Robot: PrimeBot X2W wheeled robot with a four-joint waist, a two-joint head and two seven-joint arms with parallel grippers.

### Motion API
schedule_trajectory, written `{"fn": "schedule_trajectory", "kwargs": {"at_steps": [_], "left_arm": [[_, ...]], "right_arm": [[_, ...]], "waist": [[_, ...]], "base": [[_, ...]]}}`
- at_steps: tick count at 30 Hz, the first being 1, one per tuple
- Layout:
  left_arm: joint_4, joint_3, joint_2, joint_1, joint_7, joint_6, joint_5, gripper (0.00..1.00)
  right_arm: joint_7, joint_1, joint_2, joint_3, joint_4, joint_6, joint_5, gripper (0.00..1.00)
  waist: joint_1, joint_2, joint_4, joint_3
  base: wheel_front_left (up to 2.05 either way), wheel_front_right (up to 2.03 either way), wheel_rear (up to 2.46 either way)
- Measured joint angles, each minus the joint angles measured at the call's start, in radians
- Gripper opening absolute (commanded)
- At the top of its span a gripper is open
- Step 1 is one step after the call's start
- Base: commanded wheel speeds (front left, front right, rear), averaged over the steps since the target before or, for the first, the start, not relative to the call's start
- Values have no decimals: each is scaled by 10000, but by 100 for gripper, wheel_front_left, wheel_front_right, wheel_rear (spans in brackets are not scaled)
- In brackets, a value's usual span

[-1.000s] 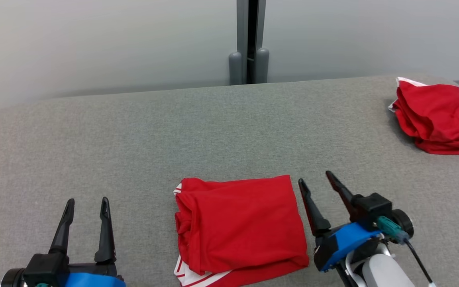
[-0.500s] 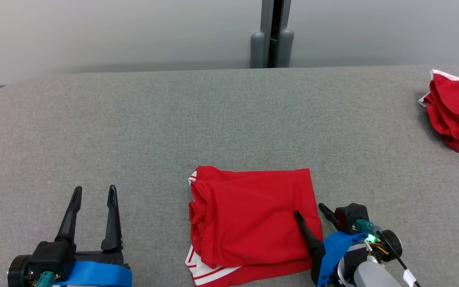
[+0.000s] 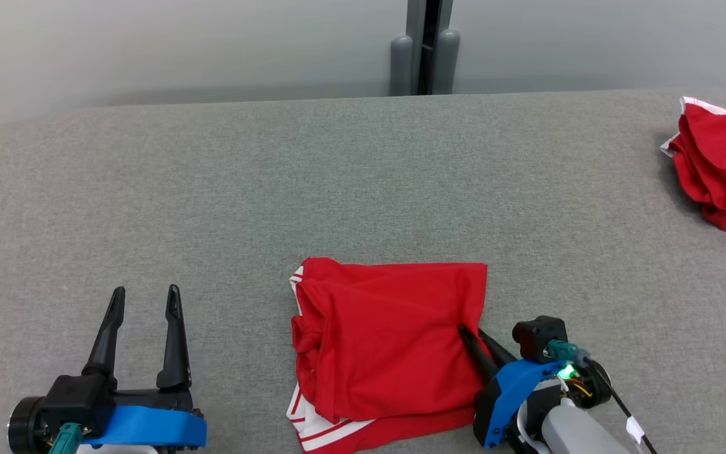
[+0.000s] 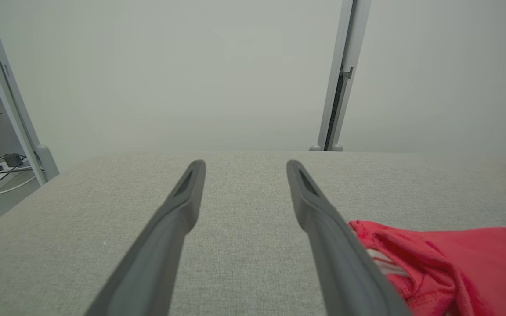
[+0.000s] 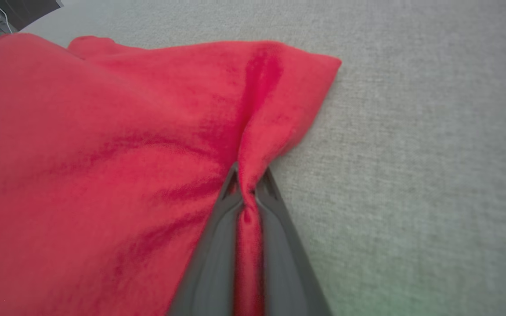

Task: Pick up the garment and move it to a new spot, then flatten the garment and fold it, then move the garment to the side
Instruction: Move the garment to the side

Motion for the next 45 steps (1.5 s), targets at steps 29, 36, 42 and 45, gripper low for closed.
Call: {"fn": "schedule_trajectory", "kwargs": {"at_steps": [29, 36, 42, 45], "left_arm": [[-481, 94, 12, -1328, 0, -322, 621, 100], [-541, -117, 12, -1586, 0, -410, 625, 100], [-784, -295, 10, -1976, 0, -435, 713, 100], [-955, -355, 8, -2154, 0, -433, 761, 100]], "right_arm": [[-953, -2220, -2667, -771, -569, -2, 138, 0], [-654, -3835, -3315, -355, -982, 0, -59, 0], [-211, -5129, -4429, -441, -1143, 0, -69, 0], [10, -5643, -5198, -573, -1076, 0, 13, 0]], "waist": [[2, 1, -2397, 1826], [1, 0, -2072, 2109], [2, 0, -1791, 2714], [1, 1, -1678, 3093]], "base": [[0, 0, 0], [0, 0, 0], [0, 0, 0], [0, 0, 0]]}}
